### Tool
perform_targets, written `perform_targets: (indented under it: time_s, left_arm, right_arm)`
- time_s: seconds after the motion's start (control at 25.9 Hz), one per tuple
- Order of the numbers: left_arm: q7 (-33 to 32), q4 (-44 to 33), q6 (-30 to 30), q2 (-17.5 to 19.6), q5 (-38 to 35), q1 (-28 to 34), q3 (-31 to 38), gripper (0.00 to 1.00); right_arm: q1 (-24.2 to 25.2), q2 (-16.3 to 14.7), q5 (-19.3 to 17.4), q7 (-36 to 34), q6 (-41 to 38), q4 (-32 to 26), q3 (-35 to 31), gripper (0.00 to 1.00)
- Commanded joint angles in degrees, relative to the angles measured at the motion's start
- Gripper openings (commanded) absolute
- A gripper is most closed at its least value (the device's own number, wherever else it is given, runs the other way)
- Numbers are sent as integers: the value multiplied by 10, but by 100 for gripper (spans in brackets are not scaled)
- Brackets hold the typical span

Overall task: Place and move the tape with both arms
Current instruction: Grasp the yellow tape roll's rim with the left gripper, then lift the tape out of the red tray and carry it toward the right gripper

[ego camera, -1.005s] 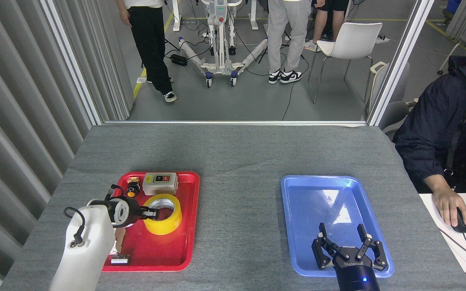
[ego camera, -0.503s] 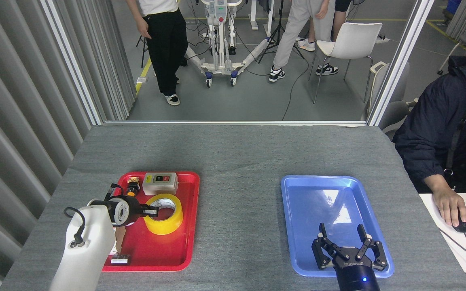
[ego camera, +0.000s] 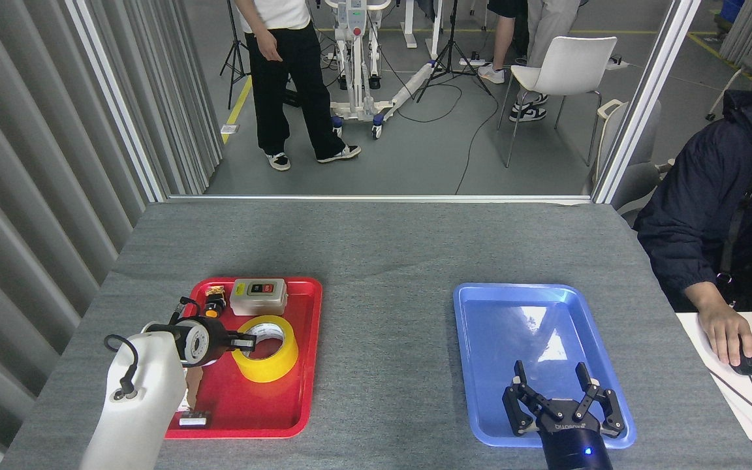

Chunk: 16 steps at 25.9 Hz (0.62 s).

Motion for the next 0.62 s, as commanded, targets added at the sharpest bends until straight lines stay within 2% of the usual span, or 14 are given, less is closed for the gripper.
perform_targets:
  time_s: [0.0,0.27,0.39,0.46,0.58]
  left_arm:
    - [7,0,1,1,0,0,0,24]
    - [12,-4,2,8,1,1,2,21]
    - [12,-11,0,12,1,1,7,16]
    - [12,-22,-2,13,3,3,21,6]
    - [12,-47,-22,24,27,18,59,2]
  right_arm:
    - [-1,1,2,0,-1,0,0,100]
    - [-1,6,11,0,-2,0,0,100]
    - [-6,6,11,0,-2,0,1,100]
    - [-7,6,11,0,-2,0,0,100]
    - [-8,6,11,0,-1,0,0,100]
